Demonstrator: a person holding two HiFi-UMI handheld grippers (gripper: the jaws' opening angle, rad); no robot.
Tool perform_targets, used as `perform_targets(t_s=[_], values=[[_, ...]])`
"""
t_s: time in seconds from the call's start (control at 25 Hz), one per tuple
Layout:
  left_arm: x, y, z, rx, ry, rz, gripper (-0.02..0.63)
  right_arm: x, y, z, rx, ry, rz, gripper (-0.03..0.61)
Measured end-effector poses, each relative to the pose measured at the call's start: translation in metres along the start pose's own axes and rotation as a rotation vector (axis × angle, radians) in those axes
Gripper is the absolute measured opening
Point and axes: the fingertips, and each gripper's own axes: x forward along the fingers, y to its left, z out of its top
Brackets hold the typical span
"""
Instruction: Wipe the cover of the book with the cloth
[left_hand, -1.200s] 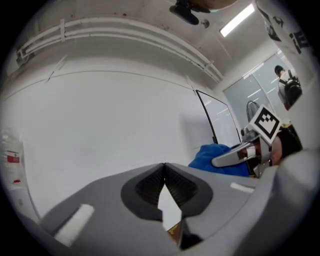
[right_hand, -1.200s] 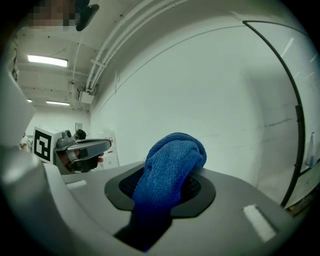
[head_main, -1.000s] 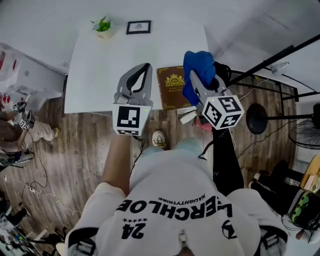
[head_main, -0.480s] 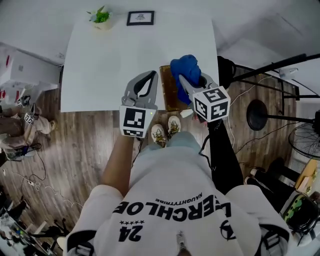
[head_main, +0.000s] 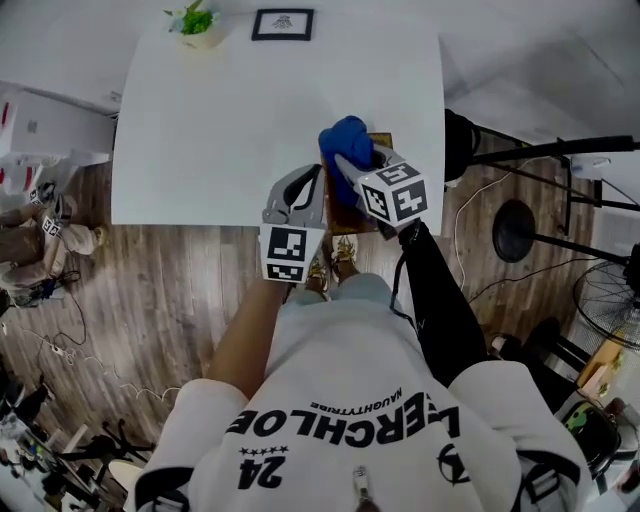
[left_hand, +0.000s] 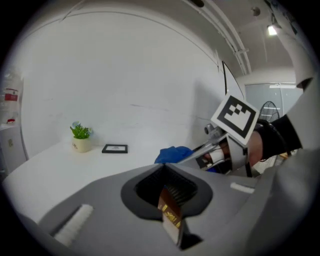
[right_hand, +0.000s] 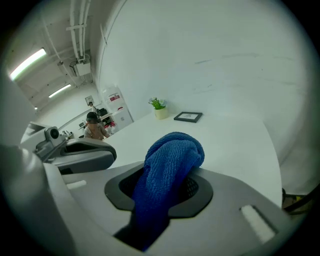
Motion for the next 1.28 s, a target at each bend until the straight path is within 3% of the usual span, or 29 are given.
perform_targets(t_s=[0.24,0.52,0.76,1.28], values=[[0.005,0.009,-0.039,-0.058,0.095,0.032,0.058,0.028,-0.004,-0.027,0.056,0.11,0.049,0.107],[0.011,0.014,-0.051,-0.097,0.119,0.043,0.057,0.041,-0.01,-0.038,0.087,0.151,0.049,0.107],[0.019,0.007,-0.048,-0.091,0.114,0.025,0.058,0.025,-0.034,-0.043,0.088,0.163,-0.042,0.107],[0.032,-0.03,-0.07,-0.095,0.179,-0.041,0.057,-0.039,-0.116,-0.073,0.215,0.137,-0.269,0.107]])
